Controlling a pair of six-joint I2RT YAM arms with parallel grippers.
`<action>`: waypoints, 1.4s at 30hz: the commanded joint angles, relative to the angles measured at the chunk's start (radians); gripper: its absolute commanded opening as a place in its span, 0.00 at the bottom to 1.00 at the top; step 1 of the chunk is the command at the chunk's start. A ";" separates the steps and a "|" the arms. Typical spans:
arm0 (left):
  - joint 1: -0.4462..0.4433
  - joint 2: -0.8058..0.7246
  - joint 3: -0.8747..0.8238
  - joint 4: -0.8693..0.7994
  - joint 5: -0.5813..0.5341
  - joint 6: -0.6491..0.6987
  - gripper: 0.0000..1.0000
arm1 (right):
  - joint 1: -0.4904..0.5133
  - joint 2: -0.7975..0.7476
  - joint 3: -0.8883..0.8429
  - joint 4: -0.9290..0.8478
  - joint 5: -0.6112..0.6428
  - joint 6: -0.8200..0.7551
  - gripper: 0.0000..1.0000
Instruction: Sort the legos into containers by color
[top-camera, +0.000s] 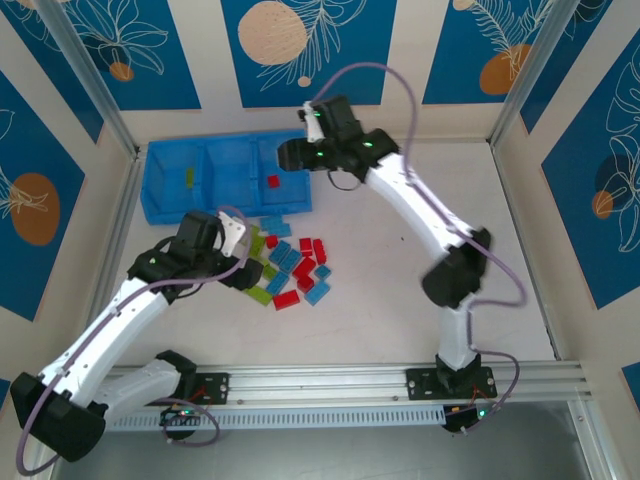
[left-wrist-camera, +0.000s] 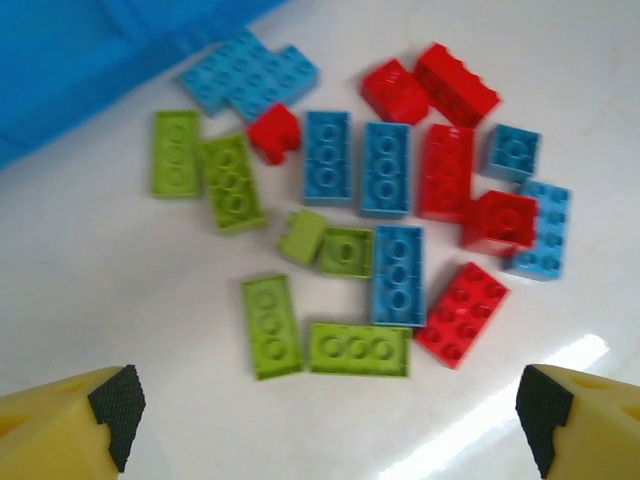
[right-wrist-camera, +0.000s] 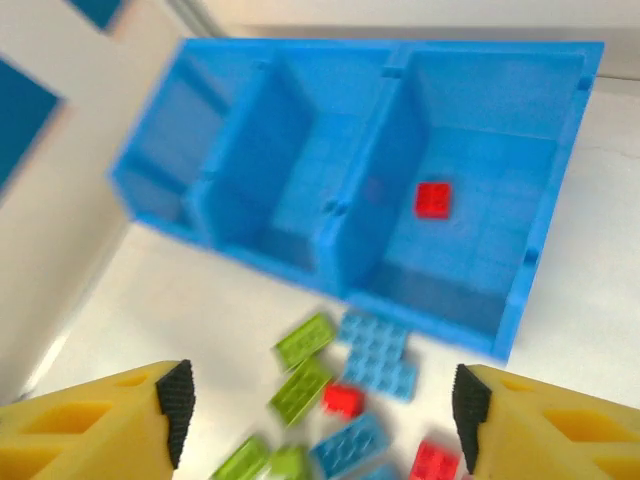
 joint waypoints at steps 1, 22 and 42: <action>-0.057 0.027 0.069 -0.009 0.158 -0.091 0.96 | 0.003 -0.281 -0.277 -0.041 -0.133 0.010 0.75; -0.199 0.498 -0.014 0.157 -0.068 -0.289 0.72 | 0.040 -1.130 -1.058 -0.162 -0.048 0.364 0.82; -0.238 0.729 0.033 0.226 -0.189 -0.337 0.43 | 0.046 -1.043 -1.045 -0.102 -0.101 0.327 0.84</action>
